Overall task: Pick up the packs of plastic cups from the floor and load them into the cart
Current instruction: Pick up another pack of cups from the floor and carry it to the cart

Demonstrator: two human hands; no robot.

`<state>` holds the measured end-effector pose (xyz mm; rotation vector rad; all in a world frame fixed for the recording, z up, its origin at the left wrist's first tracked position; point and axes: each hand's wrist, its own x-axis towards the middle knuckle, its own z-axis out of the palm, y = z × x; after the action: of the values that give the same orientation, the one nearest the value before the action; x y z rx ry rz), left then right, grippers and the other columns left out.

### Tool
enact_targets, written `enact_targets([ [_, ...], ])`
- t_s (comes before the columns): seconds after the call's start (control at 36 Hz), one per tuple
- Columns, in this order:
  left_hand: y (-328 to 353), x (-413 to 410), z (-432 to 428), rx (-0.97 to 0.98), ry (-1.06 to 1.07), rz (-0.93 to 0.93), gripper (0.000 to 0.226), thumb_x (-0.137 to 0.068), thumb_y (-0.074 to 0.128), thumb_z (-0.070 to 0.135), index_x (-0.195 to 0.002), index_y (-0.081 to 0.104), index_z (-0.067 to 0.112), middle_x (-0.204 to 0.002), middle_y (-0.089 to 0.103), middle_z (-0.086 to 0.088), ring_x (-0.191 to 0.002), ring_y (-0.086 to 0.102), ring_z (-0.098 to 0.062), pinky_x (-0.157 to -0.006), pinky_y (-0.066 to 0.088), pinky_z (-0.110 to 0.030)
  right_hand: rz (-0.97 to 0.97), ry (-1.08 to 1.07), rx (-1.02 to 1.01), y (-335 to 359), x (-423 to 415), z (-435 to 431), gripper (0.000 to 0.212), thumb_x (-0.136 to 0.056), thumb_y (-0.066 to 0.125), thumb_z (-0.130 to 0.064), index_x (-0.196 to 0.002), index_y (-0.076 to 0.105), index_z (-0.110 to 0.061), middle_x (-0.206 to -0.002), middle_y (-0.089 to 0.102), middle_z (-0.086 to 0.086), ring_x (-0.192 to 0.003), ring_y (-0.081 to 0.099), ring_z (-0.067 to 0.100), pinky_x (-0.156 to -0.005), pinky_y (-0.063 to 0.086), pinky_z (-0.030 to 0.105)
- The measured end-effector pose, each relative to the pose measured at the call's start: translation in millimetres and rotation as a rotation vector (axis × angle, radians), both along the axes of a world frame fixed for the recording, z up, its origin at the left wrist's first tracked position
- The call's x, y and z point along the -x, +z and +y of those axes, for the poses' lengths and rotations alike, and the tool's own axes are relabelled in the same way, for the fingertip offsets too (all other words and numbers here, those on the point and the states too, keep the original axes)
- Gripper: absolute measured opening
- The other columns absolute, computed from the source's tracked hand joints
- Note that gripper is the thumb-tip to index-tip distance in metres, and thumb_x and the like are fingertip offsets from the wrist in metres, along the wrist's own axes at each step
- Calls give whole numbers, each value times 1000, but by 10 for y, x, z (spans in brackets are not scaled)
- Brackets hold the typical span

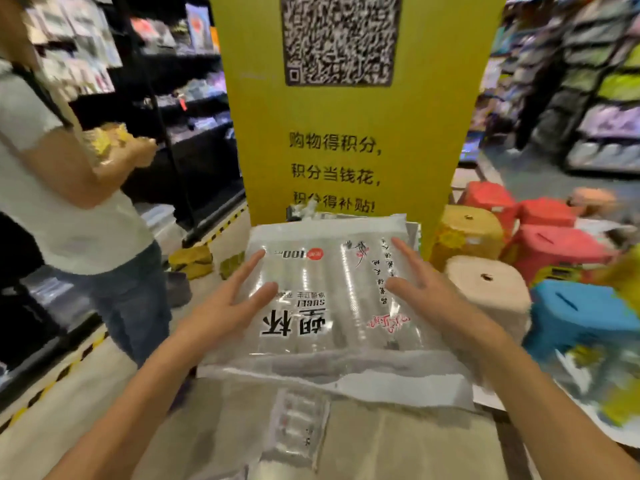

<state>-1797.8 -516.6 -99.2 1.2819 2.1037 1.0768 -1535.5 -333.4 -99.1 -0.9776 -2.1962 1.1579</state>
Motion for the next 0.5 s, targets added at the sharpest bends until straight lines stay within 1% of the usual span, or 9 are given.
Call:
enact_targets([
  [0.08, 258, -286, 255, -1, -132, 61, 72, -77, 50, 78, -141, 18, 68, -161, 22, 14, -143, 32, -21, -114, 32, -45, 18, -146, -10, 197, -461, -89, 69, -95, 60, -36, -150, 23, -54, -159, 26, -14, -142, 30, 10, -106, 32, 30],
  [0.11, 336, -397, 335, 5, -165, 92, 73, -78, 48, 77, -143, 16, 66, -161, 21, 13, -142, 34, -23, -113, 33, -46, 23, -192, -16, 257, -619, -123, 69, -95, 60, -35, -151, 24, -53, -158, 27, -12, -141, 31, 10, -102, 32, 28],
  [0.22, 540, -845, 649, 12, -342, 130, 70, -83, 46, 73, -144, 12, 64, -162, 16, 14, -141, 36, -25, -108, 39, -47, 27, -357, -2, 449, -1237, -308, 67, -94, 61, -39, -150, 26, -51, -156, 31, -9, -139, 33, 12, -112, 32, 32],
  [0.25, 569, -969, 715, 12, -392, 117, 70, -84, 47, 71, -145, 13, 63, -162, 15, 14, -142, 34, -25, -108, 39, -46, 31, -406, -1, 477, -1397, -366, 68, -93, 62, -39, -150, 27, -51, -153, 34, -10, -139, 34, 13, -111, 32, 31],
  [0.31, 620, -1241, 823, 10, -475, 107, 70, -86, 48, 68, -147, 16, 59, -162, 17, 11, -143, 32, -25, -104, 39, -38, 39, -500, 2, 510, -1697, -484, 68, -95, 63, -34, -152, 28, -47, -151, 36, -11, -138, 36, 13, -106, 34, 27],
  [0.36, 644, -1530, 904, -5, -546, 135, 70, -86, 48, 68, -148, 18, 56, -161, 21, 11, -144, 31, -22, -101, 37, -33, 74, -568, 43, 520, -2004, -617, 68, -95, 63, -33, -151, 29, -49, -154, 33, -12, -133, 40, 13, -106, 39, 32],
  [0.42, 670, -1811, 984, -18, -598, 142, 71, -84, 48, 69, -148, 20, 57, -160, 25, 10, -141, 35, -19, -107, 35, -37, 92, -621, 51, 532, -2321, -760, 68, -94, 63, -35, -151, 28, -49, -158, 29, -12, -134, 39, 14, -111, 38, 38],
  [0.47, 683, -2124, 1066, -18, -648, 110, 69, -83, 51, 70, -145, 22, 59, -157, 32, 9, -127, 48, -16, -98, 45, -35, 78, -692, 25, 541, -2655, -896, 68, -94, 63, -35, -152, 28, -46, -160, 24, -13, -144, 30, 15, -117, 32, 42],
  [0.5, 685, -2293, 1108, -17, -680, 105, 69, -83, 52, 70, -144, 22, 60, -157, 33, 8, -124, 50, -16, -95, 47, -35, 87, -725, 17, 550, -2822, -970, 68, -94, 63, -34, -152, 29, -44, -160, 24, -14, -146, 28, 14, -117, 32, 42],
])
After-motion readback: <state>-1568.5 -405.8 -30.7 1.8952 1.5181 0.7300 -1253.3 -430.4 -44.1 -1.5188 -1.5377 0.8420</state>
